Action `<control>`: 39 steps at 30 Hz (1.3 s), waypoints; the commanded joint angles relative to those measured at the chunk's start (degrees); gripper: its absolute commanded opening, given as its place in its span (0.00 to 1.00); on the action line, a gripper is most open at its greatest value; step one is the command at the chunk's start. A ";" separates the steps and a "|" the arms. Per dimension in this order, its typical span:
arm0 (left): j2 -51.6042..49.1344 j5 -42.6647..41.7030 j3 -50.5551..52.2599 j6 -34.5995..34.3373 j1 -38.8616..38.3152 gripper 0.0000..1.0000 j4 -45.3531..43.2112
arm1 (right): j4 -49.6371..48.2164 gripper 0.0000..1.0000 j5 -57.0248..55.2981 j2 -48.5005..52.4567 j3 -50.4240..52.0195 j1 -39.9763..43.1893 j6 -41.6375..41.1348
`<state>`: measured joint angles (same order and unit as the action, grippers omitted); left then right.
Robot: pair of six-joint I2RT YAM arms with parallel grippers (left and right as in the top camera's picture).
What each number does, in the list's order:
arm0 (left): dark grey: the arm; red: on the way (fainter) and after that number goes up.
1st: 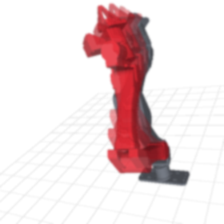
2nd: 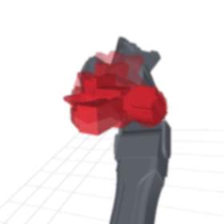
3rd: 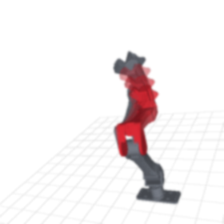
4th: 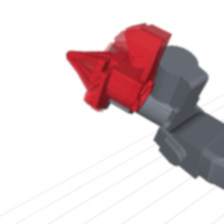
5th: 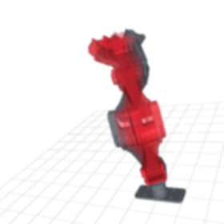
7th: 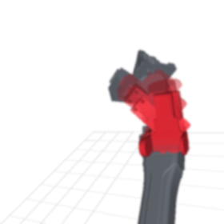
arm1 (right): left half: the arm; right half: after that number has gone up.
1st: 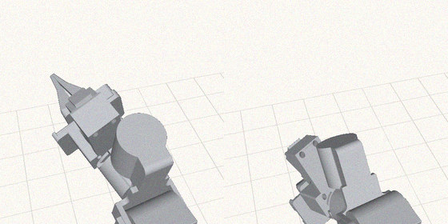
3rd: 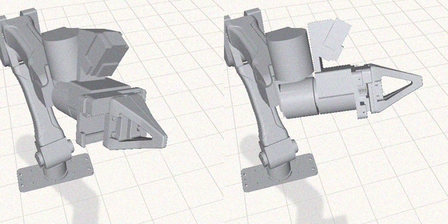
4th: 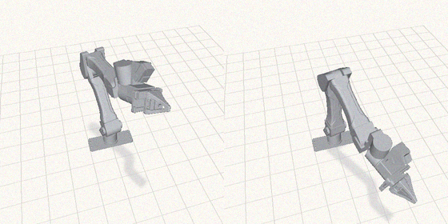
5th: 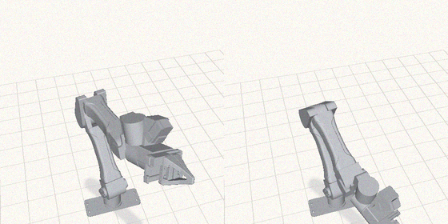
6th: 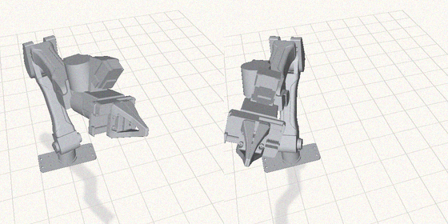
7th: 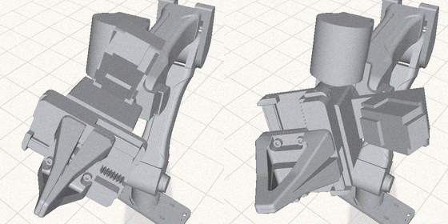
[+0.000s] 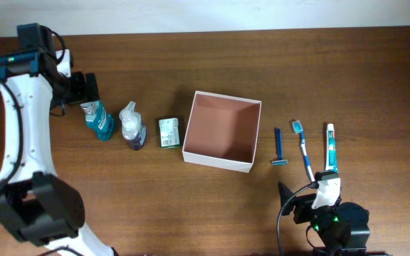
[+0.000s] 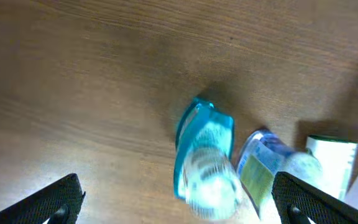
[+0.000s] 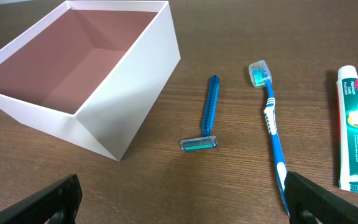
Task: Pack container
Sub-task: 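Reach the left gripper to the teal mouthwash bottle and grasp it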
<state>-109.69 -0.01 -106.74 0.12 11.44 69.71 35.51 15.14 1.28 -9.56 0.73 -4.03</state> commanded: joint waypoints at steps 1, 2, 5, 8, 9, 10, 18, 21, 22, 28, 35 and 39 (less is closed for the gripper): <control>-3.63 -2.67 -1.27 3.32 -0.04 0.98 -0.46 | 0.07 0.99 0.55 -0.44 0.28 0.42 0.13; -4.70 -3.96 -1.25 4.07 -0.04 0.95 -0.24 | 0.07 0.99 0.55 -0.44 0.28 0.42 0.13; -6.91 -4.35 -1.25 5.18 -0.04 0.83 0.76 | 0.07 0.99 0.55 -0.46 0.28 0.42 0.13; -8.13 -4.33 -1.25 6.32 -0.04 0.75 1.05 | 0.07 0.99 0.55 -0.44 0.28 0.42 0.13; -8.26 -4.35 -1.25 6.78 -0.04 0.71 1.03 | 0.07 0.99 0.55 -0.44 0.28 0.42 0.13; -8.28 -4.33 -1.25 7.39 -0.04 0.65 1.05 | 0.07 0.99 0.55 -0.44 0.28 0.42 0.13; -8.26 -4.39 -1.27 7.74 -0.04 0.35 0.66 | 0.07 0.99 0.55 -0.44 0.28 0.42 0.13; -8.26 -5.44 -1.27 7.76 -0.04 0.33 0.85 | 0.07 0.99 0.55 -0.44 0.28 0.42 0.13; -8.26 -5.68 -1.27 7.76 -0.04 0.30 1.05 | 0.04 0.99 0.55 -0.44 0.28 0.42 0.13; -8.26 -6.27 -2.21 7.72 -0.04 0.05 2.69 | 0.07 0.99 0.55 -0.46 0.28 0.42 0.13; -7.37 -6.27 -12.44 7.45 -0.04 0.01 12.35 | 0.07 0.99 0.55 -0.46 0.28 0.42 0.13; -5.66 -6.32 -20.28 6.62 -0.44 0.01 18.60 | 0.07 0.99 0.55 -0.44 0.28 0.42 0.13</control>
<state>-117.78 -4.84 -121.56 7.05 11.38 86.46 35.51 15.14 1.28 -9.56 0.73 -4.10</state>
